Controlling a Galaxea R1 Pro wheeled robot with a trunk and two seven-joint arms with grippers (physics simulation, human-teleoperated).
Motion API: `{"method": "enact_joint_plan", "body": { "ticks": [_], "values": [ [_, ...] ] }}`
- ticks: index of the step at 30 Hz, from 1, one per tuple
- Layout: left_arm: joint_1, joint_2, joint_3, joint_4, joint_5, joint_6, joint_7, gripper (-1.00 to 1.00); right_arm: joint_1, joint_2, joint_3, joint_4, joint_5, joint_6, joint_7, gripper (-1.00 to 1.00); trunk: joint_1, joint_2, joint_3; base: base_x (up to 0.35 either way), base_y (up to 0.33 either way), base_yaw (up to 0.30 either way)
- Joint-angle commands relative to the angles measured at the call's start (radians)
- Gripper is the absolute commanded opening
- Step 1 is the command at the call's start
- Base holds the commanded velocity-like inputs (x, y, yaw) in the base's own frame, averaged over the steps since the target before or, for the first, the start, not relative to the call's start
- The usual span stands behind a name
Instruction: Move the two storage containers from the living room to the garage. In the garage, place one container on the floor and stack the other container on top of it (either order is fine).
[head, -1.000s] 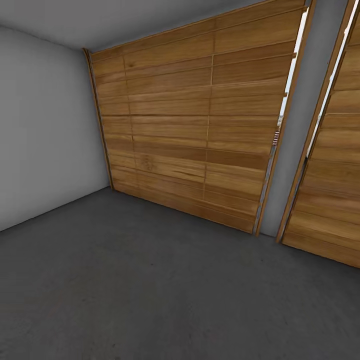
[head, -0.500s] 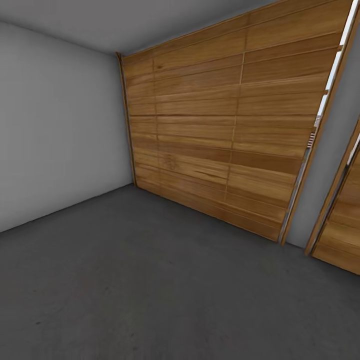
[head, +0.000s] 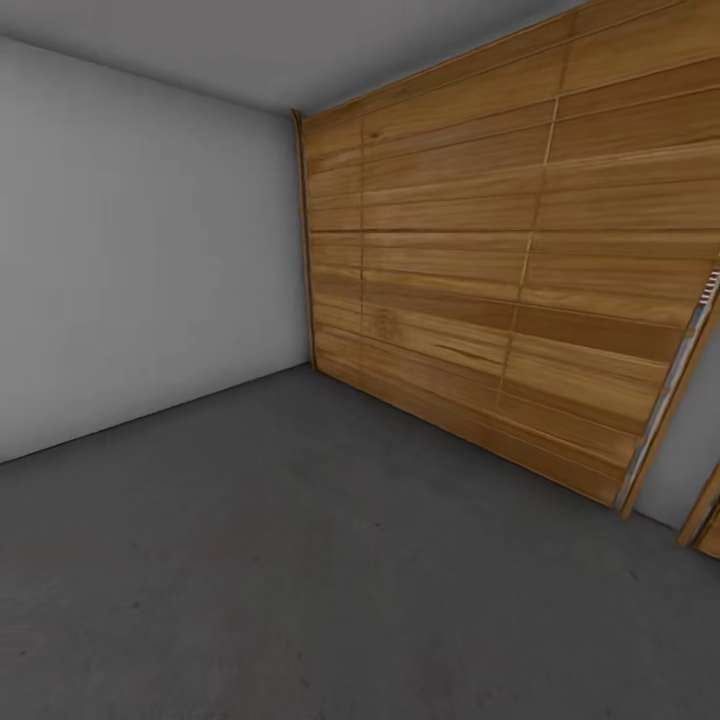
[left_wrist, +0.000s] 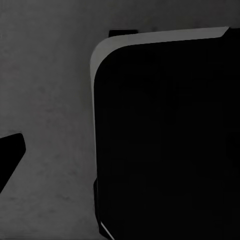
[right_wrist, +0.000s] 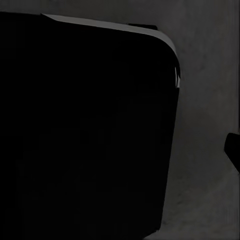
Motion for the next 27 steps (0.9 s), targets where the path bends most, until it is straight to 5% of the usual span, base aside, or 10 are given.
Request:
{"method": "enact_joint_plan", "body": {
  "ticks": [1,27],
  "values": [
    [0.0,0.0,0.0,0.0,-0.001,-0.002,0.0,1.0,0.0,0.0,0.002,0.001,0.005,-0.003,0.0,1.0,0.0,0.0,-0.001,0.0,0.0,0.3],
    [0.0,0.001,0.0,0.0,-0.001,-0.002,0.0,1.0,0.0,-0.01,-0.004,0.01,-0.001,-0.007,0.0,1.0,0.0,0.0,-0.001,0.0,0.0,0.3]
  ]
}}
